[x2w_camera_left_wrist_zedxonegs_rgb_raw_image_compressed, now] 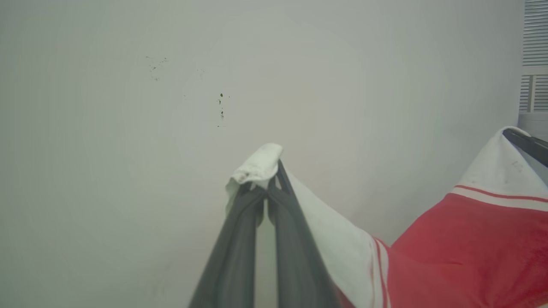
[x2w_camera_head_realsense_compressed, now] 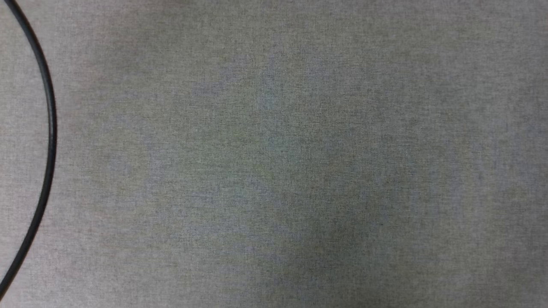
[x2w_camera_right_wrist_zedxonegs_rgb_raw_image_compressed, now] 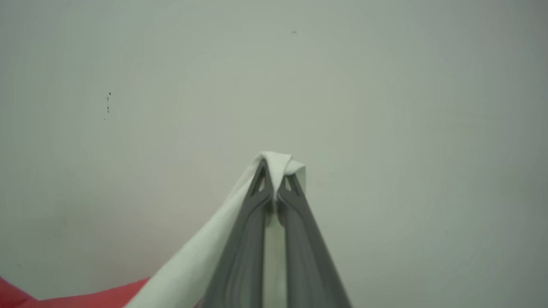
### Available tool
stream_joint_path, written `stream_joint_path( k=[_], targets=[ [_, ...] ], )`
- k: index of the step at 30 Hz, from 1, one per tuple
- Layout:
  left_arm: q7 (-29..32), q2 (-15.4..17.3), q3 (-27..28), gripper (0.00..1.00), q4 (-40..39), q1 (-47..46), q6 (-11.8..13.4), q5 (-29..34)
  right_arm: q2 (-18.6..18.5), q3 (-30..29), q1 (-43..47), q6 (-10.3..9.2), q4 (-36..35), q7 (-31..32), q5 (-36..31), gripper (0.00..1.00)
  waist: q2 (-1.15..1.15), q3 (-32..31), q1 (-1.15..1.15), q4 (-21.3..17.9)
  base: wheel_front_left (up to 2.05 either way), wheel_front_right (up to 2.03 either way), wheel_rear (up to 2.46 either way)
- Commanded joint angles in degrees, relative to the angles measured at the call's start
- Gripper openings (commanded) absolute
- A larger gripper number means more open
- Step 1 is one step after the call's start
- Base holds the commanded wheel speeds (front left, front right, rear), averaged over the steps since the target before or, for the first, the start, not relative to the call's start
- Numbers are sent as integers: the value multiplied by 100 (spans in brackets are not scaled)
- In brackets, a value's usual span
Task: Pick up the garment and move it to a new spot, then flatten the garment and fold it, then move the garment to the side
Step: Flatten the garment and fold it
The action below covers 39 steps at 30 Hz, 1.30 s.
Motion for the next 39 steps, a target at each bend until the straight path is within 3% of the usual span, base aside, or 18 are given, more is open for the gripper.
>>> stream_joint_path(
  k=[1,11,20,30,39],
  targets=[
    [-86,-2,24,0,114,-64,-41,30,34,91,-137,-4,135,-111,-47,0,0,28,-1,13,0,0,0],
    [-615,-50,-68,0,709,826,-252,-55,373,400,390,-4,1028,-877,106,0,0,52,-1,14,0,0,0],
    [-932,-50,284,0,711,2528,-223,-166,583,747,1894,-4,1344,-1536,270,0,0,-441,-1,-51,0,0,0],
    [-945,-284,1568,0,-489,5592,131,396,612,773,4198,-4,935,-1692,438,0,0,-1400,-1,-72,0,0,0],
    [-946,-602,2275,0,-1437,8167,366,735,662,531,6385,-4,242,-1695,571,0,0,-2325,-1,-73,0,0,0]
  ],
)
